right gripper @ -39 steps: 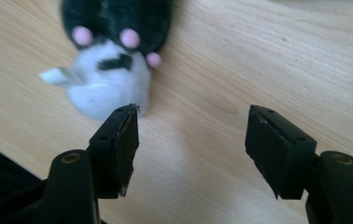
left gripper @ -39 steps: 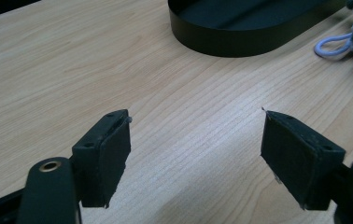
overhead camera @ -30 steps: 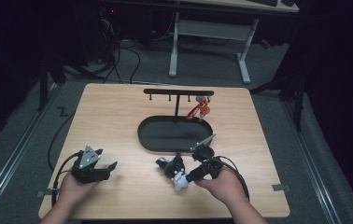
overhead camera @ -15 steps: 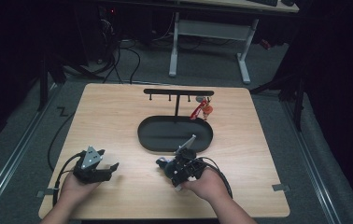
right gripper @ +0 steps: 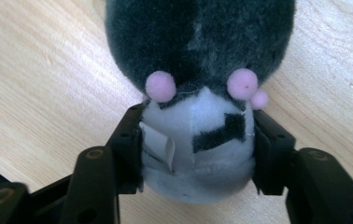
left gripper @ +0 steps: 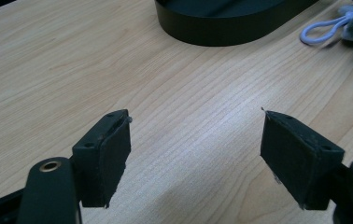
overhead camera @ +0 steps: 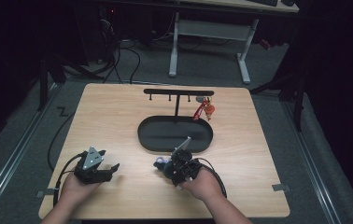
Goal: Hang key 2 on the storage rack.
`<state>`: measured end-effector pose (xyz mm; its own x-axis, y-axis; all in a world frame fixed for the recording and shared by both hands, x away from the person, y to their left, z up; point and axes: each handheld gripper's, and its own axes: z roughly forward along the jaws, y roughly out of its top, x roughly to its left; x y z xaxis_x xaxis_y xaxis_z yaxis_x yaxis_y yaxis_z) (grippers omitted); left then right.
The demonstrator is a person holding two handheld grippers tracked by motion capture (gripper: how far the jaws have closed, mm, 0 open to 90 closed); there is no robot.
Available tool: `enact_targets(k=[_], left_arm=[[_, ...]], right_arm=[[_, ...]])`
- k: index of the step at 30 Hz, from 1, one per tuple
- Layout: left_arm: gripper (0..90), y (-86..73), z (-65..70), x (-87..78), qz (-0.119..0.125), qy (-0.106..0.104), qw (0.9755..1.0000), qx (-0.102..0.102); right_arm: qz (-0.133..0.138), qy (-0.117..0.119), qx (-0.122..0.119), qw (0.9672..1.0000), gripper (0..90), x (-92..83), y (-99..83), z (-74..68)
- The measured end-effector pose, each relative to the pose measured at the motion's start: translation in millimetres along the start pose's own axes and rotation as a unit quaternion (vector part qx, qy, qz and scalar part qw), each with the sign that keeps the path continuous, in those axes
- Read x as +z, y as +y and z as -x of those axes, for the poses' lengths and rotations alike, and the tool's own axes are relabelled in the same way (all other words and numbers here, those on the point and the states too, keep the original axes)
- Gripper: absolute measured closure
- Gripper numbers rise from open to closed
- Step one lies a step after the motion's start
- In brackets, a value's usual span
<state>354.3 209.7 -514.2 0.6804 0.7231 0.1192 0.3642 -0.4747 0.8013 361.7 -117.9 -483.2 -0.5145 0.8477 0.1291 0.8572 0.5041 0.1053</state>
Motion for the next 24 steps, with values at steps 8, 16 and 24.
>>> enact_targets(k=[8, 16, 24], left_arm=[[24.9, -0.3, 1.3, 1.1, -0.003, -0.001, 1.0, 0.002], [25.2, -0.3, 2.9, 2.9, -0.007, -0.002, 1.0, 0.006], [25.3, -0.4, 3.1, 4.5, -0.012, -0.003, 0.9999, 0.009]], right_arm=[[0.025, -0.002, -0.014, 0.9996, 50.1, -20.4, -2.5, 3.6], [0.049, -0.011, 0.016, 0.9986, 49.9, -50.2, -10.0, 24.4], [0.065, -0.023, 0.048, 0.9965, 49.9, -75.4, -15.2, 50.3]])
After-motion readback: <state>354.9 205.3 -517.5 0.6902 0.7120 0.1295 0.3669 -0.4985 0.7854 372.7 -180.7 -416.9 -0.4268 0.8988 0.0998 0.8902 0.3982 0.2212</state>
